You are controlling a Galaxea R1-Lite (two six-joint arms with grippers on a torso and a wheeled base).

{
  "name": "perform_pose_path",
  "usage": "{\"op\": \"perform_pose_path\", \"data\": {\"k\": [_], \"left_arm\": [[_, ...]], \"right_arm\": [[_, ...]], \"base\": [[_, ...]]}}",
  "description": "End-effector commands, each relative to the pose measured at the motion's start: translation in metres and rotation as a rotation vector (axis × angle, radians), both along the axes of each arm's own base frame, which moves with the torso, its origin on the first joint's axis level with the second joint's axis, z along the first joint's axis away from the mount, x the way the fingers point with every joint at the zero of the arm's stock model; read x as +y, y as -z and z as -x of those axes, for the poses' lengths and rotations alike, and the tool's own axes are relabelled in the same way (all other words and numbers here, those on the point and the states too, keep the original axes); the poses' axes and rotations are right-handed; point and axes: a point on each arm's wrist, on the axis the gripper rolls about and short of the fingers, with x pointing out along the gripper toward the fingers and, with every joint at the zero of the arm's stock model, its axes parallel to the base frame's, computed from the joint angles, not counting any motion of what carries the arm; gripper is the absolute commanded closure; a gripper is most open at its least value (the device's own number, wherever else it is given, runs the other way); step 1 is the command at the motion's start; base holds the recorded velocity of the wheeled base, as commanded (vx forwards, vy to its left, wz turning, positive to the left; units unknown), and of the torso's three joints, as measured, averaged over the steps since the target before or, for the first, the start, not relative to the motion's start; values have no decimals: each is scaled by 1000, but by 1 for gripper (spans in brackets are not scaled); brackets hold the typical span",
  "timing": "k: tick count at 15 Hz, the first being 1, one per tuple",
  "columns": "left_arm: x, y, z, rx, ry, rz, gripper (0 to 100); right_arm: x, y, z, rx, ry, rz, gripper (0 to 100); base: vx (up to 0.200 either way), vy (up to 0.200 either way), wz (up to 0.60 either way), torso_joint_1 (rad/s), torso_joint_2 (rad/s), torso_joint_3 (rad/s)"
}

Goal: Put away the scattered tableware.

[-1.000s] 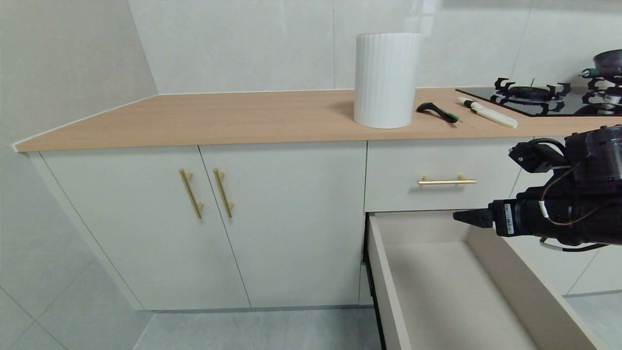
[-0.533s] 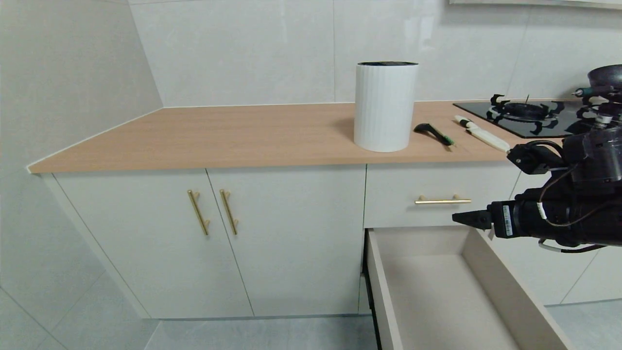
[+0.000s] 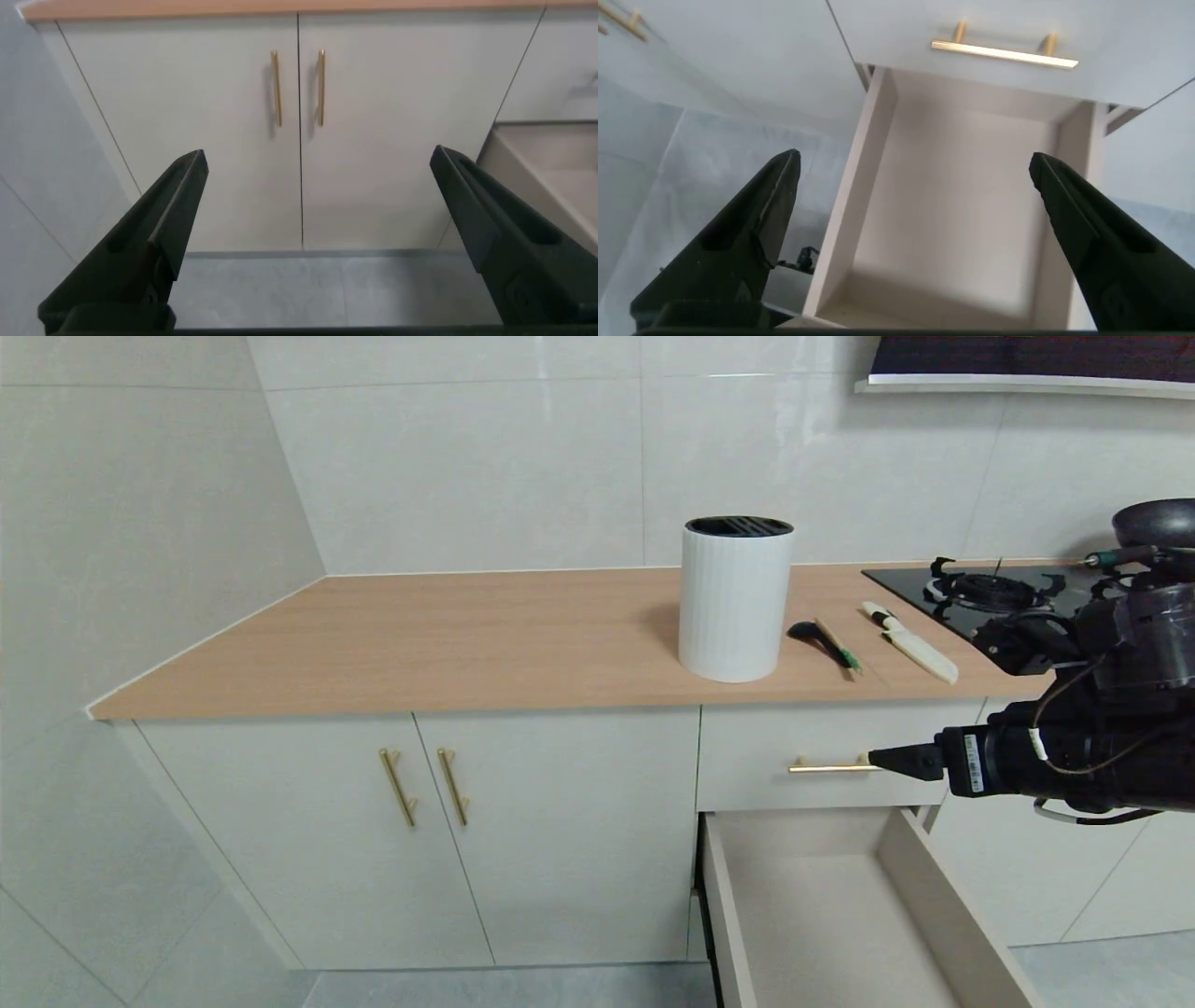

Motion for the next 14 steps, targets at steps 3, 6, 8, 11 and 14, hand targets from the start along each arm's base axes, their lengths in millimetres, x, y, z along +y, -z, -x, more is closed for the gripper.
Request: {"op": "perform_pose_path", "data": {"k": [3,6,8,11,14], "left_arm": [[0,0,0,0,-1,0,0],[0,0,0,0,-1,0,0],[0,0,0,0,-1,0,0],[0,0,0,0,-1,0,0],[0,0,0,0,-1,-1,0]], "right_arm": [[0,1,-1,3,1,0,0],[1,4,-11,-35,43,16,0],[-4,-1,-30,-102,69,27,0],[-13,-3,-93,-51,149,66,0],[-10,13,-147,9,246,140,0]], "base": [[0,0,0,180,-479,-303],[0,0,0,186,-445,-272],[0,0,0,68,-149,-88],[0,0,0,12,-19,-14],[0,0,0,0,0,0]]}}
